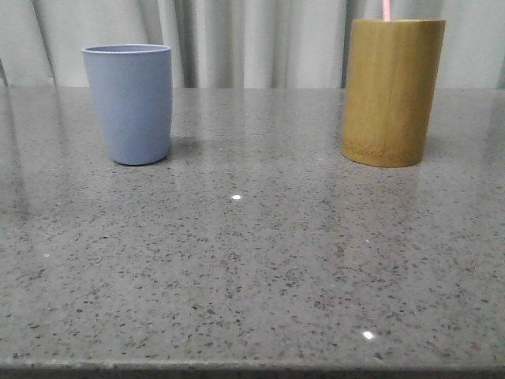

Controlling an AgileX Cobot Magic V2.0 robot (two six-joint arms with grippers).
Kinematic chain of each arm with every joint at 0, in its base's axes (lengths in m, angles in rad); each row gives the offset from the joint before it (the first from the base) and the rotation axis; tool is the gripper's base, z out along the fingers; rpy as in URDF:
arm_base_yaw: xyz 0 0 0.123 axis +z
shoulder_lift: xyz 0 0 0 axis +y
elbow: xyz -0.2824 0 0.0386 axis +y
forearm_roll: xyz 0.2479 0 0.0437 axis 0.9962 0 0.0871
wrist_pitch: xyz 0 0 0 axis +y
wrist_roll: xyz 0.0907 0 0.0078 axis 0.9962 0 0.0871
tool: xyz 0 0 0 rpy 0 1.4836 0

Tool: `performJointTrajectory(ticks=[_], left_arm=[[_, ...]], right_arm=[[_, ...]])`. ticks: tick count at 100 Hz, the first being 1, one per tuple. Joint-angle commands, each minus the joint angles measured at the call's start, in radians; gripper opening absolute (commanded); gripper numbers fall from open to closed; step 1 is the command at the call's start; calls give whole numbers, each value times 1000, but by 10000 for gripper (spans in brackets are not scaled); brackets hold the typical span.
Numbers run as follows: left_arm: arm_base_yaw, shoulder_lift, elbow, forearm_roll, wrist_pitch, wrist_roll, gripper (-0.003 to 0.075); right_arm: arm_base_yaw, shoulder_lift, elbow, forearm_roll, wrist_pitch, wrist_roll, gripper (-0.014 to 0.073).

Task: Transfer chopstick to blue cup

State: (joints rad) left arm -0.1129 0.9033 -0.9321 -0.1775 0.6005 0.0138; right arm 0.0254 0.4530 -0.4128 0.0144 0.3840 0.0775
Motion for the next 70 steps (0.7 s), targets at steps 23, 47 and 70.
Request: performJointTrajectory(ticks=[23, 47, 70], left_arm=[[-168, 313, -336, -16, 106, -1, 386], [-208, 554, -536, -14, 229, -1, 386], [-212, 691, -630, -18, 325, -1, 386]], right_arm=[[-4, 12, -39, 1, -80, -3, 403], [-4, 12, -39, 1, -80, -3, 403], [-4, 12, -39, 1, -79, -3, 403]])
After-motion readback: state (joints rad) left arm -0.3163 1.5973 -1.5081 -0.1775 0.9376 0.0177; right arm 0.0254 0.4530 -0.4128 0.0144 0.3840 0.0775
